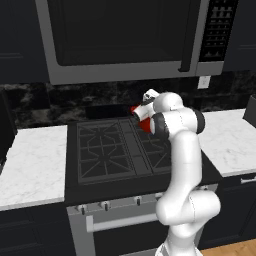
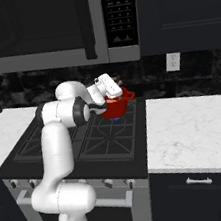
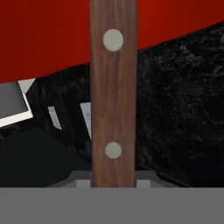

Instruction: Put the garlic and potato in the pot. Retrieve the spatula and lightly stir the vegetables in the pot.

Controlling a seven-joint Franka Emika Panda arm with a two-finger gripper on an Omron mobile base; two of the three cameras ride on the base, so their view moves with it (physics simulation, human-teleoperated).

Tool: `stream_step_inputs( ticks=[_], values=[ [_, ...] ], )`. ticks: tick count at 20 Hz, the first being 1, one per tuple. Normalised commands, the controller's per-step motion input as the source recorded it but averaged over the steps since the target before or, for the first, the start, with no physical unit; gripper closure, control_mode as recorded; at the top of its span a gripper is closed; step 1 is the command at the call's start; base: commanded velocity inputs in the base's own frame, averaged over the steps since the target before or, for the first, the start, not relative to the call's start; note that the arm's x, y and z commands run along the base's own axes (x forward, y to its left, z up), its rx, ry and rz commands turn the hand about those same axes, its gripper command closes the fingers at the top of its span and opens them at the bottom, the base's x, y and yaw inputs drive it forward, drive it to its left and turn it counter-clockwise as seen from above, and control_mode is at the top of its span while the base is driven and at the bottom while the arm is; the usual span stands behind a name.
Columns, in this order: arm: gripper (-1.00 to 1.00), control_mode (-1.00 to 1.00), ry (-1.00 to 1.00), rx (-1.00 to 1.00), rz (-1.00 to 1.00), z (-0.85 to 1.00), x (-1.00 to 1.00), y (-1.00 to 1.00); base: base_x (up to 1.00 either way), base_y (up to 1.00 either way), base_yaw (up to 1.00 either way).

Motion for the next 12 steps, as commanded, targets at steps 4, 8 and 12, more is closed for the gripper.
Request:
stream_step_inputs(
  ticks=[4,8,12],
  values=[
    [1.0,-1.0,0.06,0.02,-0.02,-0.03,0.0,0.21,0.0,0.0,0.0],
    [1.0,-1.0,0.0,0.06,-0.02,0.0,-0.09,0.28,0.0,0.0,0.0],
    [1.0,-1.0,0.0,0.1,-0.04,0.0,-0.03,0.39,0.0,0.0,0.0]
  ],
)
